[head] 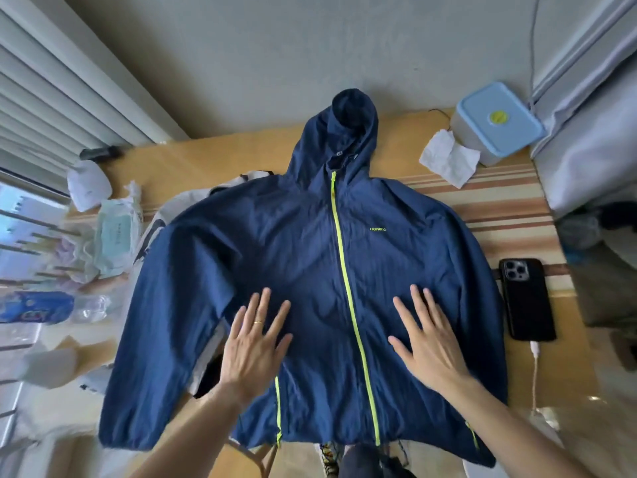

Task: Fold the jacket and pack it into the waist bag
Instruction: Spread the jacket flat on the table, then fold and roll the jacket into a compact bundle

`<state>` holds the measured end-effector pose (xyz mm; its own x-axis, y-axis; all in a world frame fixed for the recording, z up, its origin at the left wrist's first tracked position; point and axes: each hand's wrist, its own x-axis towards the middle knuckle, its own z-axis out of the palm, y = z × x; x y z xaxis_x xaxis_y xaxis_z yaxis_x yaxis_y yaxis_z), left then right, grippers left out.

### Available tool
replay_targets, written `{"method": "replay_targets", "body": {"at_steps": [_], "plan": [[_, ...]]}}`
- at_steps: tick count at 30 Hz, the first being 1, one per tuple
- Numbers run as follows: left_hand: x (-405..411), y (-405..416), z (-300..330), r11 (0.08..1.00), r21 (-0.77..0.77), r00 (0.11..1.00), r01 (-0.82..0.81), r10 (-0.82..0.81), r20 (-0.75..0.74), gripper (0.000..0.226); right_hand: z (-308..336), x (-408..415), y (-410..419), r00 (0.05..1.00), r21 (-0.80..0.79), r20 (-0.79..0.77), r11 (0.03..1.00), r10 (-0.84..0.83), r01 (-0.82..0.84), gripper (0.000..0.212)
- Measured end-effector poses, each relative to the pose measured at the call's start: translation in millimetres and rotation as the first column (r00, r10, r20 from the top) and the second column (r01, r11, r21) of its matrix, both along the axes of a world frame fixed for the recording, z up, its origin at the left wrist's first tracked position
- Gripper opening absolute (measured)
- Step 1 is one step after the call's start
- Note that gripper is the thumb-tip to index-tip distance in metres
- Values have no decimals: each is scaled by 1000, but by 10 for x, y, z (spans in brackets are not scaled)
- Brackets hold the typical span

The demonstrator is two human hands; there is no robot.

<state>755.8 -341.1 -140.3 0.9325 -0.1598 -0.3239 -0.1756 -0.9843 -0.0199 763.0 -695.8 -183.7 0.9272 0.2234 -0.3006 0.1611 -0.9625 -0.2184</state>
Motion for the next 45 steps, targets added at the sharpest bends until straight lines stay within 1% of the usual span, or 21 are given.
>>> {"method": "replay_targets", "body": {"at_steps": [5, 9, 12, 14, 15, 17, 18, 19, 20, 21, 23, 27, 31, 33, 34, 36, 37, 39, 41, 43, 45], "plan": [[-724, -24, -48, 994, -33, 995, 100, -100, 17, 69, 69, -1009, 48, 999, 47, -18, 998, -48, 48, 71], [-1106, 102, 17, 998, -31, 998, -54, 55, 17, 65, 111, -1624, 35, 990, -37, -141, 999, 18, -23, 72], [-1177, 227, 205, 922, -88, 926, -378, 376, -31, 63, 198, -1708, 76, 988, -66, -151, 998, 9, -19, 76], [-1119, 385, 305, 686, -234, 721, -689, 680, -131, 61, 229, -1637, 139, 991, -80, -132, 996, 15, -26, 82], [-1082, 461, 359, 481, -331, 558, -812, 805, -201, 60, 236, -1572, 184, 994, -77, -110, 997, 17, -25, 80], [-1000, 631, 464, -89, -466, 125, -880, 904, -409, 60, 301, -1388, 351, 998, -44, -68, 999, 7, -10, 71], [-975, 746, 462, -391, -485, -76, -782, 832, -550, 59, 326, -1284, 442, 999, -25, -38, 1000, 6, -7, 68], [-953, 869, 443, -658, -462, -193, -595, 675, -712, 56, 341, -1188, 525, 1000, -8, -7, 1000, 11, -11, 65], [-933, 997, 384, -849, -371, -228, -377, 474, -851, 55, 350, -1103, 601, 1000, 15, 9, 1000, 17, -17, 66], [-934, 1100, 339, -941, -278, -240, -192, 319, -917, 57, 338, -1037, 664, 1000, 43, 6, 999, 20, -20, 70], [-944, 1254, 313, -984, -165, -239, 66, 145, -960, 45, 247, -952, 747, 1000, 90, -22, 996, 6, -4, 76], [-933, 1384, 393, -948, -147, -151, 281, 107, -983, 12, 48, -842, 730, 997, 102, -76, 995, 22, -14, 73], [-682, 1327, 779, -833, -540, -73, 124, 535, -842, 35, -19, -703, 641, 990, 68, -128, 996, 59, -51, 86], [-474, 1166, 1092, -717, -684, 23, 135, 692, -721, 33, 22, -602, 627, 988, 128, -146, 991, 43, -25, 87], [-332, 999, 1291, -612, -776, 5, 154, 786, -618, 19, 51, -544, 628, 987, 183, -161, 983, 7, 22, 87], [27, 629, 1620, -344, -935, 66, 90, 939, -339, 21, 198, -408, 634, 963, 288, -247, 942, -103, 174, 74], [197, 432, 1692, -182, -983, 190, 12, 966, -176, 22, 260, -325, 623, 934, 334, -317, 902, -165, 273, 63], [498, -39, 1708, 162, -982, 511, -94, 854, 92, 15, 398, -108, 598, 827, 440, -484, 738, -286, 512, 49], [770, -507, 1529, 475, -878, 778, -54, 572, 261, 12, 497, 149, 555, 637, 478, -666, 433, -389, 764, 48], [964, -847, 1207, 749, -662, 944, 17, 206, 257, 19, 572, 411, 439, 415, 437, -832, 26, -369, 899, 47], [1021, -981, 867, 903, -419, 996, 89, -73, 54, 56, 613, 652, 249, 284, 355, -927, -332, -243, 874, 52]]}}
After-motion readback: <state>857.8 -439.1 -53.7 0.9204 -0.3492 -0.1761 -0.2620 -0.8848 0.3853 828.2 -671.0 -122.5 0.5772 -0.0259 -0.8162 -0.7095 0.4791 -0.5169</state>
